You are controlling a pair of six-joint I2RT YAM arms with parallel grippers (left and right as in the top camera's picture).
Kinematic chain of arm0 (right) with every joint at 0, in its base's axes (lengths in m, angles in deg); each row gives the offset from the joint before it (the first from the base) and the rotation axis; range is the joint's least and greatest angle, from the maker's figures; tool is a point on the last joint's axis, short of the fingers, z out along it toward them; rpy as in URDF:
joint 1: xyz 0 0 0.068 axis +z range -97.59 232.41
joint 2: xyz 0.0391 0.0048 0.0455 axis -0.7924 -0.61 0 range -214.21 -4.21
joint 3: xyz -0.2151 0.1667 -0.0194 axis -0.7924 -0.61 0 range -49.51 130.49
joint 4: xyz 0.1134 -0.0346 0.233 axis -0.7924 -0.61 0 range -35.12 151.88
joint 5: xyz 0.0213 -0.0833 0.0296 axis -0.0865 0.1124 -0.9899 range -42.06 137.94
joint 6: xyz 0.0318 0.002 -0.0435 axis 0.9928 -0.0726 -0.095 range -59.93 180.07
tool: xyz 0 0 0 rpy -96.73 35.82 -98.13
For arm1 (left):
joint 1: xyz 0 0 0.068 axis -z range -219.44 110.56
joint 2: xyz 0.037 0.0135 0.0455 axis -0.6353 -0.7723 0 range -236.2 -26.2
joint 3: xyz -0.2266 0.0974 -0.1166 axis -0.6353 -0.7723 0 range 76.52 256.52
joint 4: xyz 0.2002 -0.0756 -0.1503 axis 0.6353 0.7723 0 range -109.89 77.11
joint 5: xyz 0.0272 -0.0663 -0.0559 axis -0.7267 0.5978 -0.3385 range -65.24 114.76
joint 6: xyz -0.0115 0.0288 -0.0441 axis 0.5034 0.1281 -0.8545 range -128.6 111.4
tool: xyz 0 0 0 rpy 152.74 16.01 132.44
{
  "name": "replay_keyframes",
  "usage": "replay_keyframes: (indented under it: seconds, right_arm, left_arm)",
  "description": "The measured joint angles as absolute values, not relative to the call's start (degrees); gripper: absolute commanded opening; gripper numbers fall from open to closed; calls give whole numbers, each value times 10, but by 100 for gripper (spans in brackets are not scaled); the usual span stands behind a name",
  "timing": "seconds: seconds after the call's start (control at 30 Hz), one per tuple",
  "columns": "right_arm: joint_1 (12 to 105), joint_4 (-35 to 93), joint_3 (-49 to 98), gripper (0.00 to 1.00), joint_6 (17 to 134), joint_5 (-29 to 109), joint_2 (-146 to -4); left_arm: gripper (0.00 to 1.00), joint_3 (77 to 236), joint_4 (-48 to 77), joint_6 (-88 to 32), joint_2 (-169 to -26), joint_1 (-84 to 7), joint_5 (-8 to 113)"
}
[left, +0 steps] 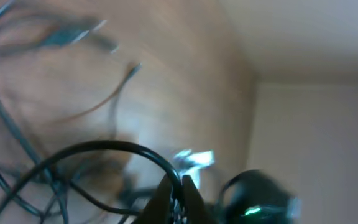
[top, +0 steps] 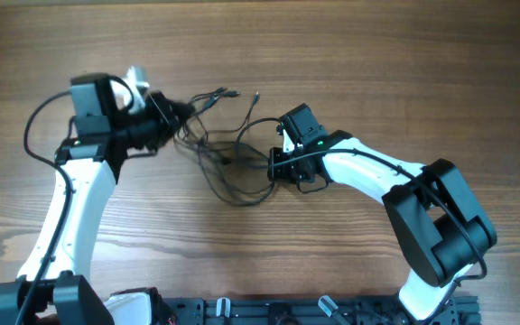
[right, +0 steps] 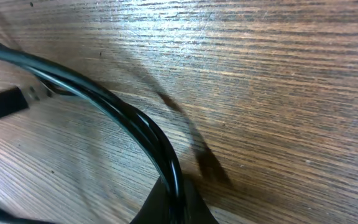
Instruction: Untangle cables
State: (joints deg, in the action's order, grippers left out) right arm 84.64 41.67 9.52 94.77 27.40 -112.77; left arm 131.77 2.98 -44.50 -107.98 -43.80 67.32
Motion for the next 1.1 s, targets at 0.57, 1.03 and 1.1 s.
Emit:
replay_keyframes:
  seconds: [0.57, 1.03, 1.1]
  right_arm:
    - [846, 416, 95, 4, 950, 274, -1128]
    - [846, 411, 96, 4, 954, 274, -1128]
    - [846, 411, 96, 4, 954, 274, -1128]
  left_arm:
    - [4, 1315, 65, -375, -1097, -390, 585]
    - [4, 1315, -110, -358, -1097, -366, 712]
    - [4, 1315, -96, -358, -1097, -369, 719]
